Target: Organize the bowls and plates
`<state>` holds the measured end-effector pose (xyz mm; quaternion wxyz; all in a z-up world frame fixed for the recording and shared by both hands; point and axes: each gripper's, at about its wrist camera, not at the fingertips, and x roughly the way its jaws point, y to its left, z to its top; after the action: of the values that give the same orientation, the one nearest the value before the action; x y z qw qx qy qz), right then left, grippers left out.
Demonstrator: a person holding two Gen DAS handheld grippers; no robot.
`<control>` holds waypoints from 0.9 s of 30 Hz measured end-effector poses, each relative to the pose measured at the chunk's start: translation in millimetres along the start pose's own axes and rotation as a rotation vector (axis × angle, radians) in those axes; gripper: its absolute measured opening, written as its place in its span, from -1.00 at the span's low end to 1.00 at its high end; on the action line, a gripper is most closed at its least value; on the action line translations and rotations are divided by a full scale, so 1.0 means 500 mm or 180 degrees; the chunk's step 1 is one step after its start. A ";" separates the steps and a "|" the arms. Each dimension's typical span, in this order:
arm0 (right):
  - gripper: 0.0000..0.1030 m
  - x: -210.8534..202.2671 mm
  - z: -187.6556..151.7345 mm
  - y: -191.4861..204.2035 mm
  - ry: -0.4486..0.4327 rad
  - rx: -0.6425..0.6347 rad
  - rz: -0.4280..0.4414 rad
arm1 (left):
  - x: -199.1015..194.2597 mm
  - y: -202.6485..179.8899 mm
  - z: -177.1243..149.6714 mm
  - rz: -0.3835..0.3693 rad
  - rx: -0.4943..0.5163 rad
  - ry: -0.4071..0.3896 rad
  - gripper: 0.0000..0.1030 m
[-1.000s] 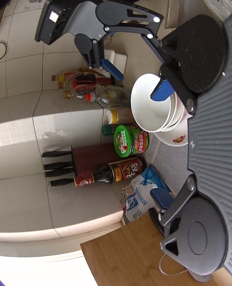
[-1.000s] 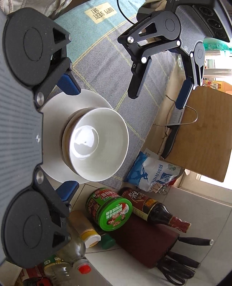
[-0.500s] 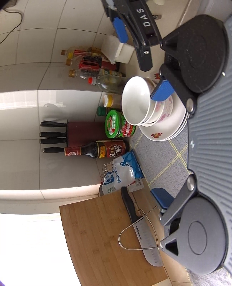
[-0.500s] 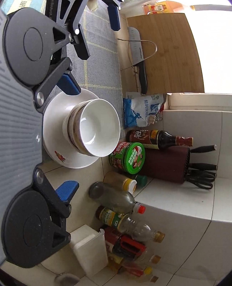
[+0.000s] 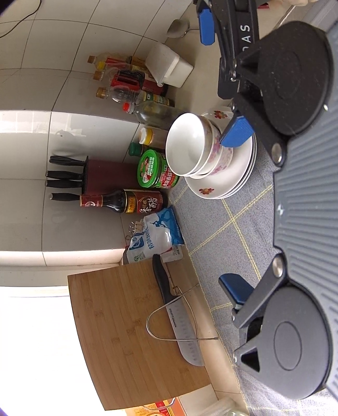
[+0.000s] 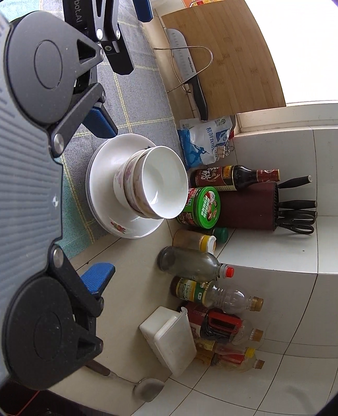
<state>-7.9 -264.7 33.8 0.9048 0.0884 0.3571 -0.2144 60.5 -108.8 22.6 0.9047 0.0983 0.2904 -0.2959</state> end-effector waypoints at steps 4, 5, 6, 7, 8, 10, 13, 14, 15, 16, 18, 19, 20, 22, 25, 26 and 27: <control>1.00 -0.004 0.001 0.006 0.0000 -0.0007 -0.0038 | -0.004 -0.005 -0.001 0.0030 0.0035 0.0062 0.99; 1.00 -0.005 0.001 0.006 -0.0007 -0.0007 -0.0044 | -0.004 -0.004 -0.001 0.0034 0.0029 0.0071 0.99; 1.00 -0.007 0.002 0.006 -0.0016 -0.0007 -0.0047 | -0.005 -0.004 0.000 0.0029 0.0026 0.0075 0.99; 1.00 -0.008 0.002 0.005 -0.0018 -0.0006 -0.0045 | -0.006 -0.004 0.000 0.0024 0.0022 0.0079 0.99; 1.00 -0.009 0.002 0.005 -0.0019 -0.0006 -0.0044 | -0.007 -0.003 0.000 0.0023 0.0018 0.0081 0.99; 1.00 -0.011 0.003 0.004 -0.0038 -0.0005 -0.0044 | -0.008 -0.005 0.001 0.0023 0.0024 0.0089 0.99; 1.00 -0.014 0.005 0.004 -0.0051 -0.0003 -0.0049 | -0.009 -0.006 0.002 0.0023 0.0013 0.0098 0.99; 1.00 -0.014 0.005 0.004 -0.0049 -0.0002 -0.0052 | -0.009 -0.006 0.003 0.0023 0.0012 0.0104 0.99; 1.00 -0.014 0.006 0.003 -0.0045 -0.0002 -0.0054 | -0.009 -0.006 0.003 0.0024 0.0013 0.0104 0.99; 1.00 -0.014 0.006 0.002 -0.0051 -0.0004 -0.0054 | -0.009 -0.006 0.003 0.0022 0.0010 0.0103 0.99; 1.00 -0.015 0.007 0.001 -0.0052 0.0002 -0.0054 | -0.009 -0.006 0.003 0.0021 0.0013 0.0102 0.99; 1.00 -0.015 0.007 0.002 -0.0054 0.0002 -0.0056 | -0.009 -0.006 0.004 0.0021 0.0013 0.0102 0.99; 1.00 -0.016 0.008 0.001 -0.0061 0.0004 -0.0056 | -0.009 -0.006 0.003 0.0020 0.0009 0.0101 0.99; 1.00 -0.017 0.008 0.001 -0.0063 0.0000 -0.0064 | -0.009 -0.007 0.004 0.0022 0.0012 0.0099 0.99; 1.00 -0.019 0.008 0.003 -0.0077 -0.0009 -0.0081 | -0.010 -0.007 0.004 0.0017 0.0011 0.0096 0.99; 1.00 -0.020 0.008 0.003 -0.0083 -0.0013 -0.0086 | -0.010 -0.006 0.004 0.0018 0.0009 0.0099 0.99; 1.00 -0.021 0.008 0.004 -0.0093 -0.0017 -0.0090 | -0.010 -0.007 0.005 0.0017 0.0007 0.0098 0.99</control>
<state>-11.3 -261.0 43.9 0.9071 0.0778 0.3455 -0.2276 56.5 -109.9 27.3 0.9008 0.1046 0.3036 -0.2923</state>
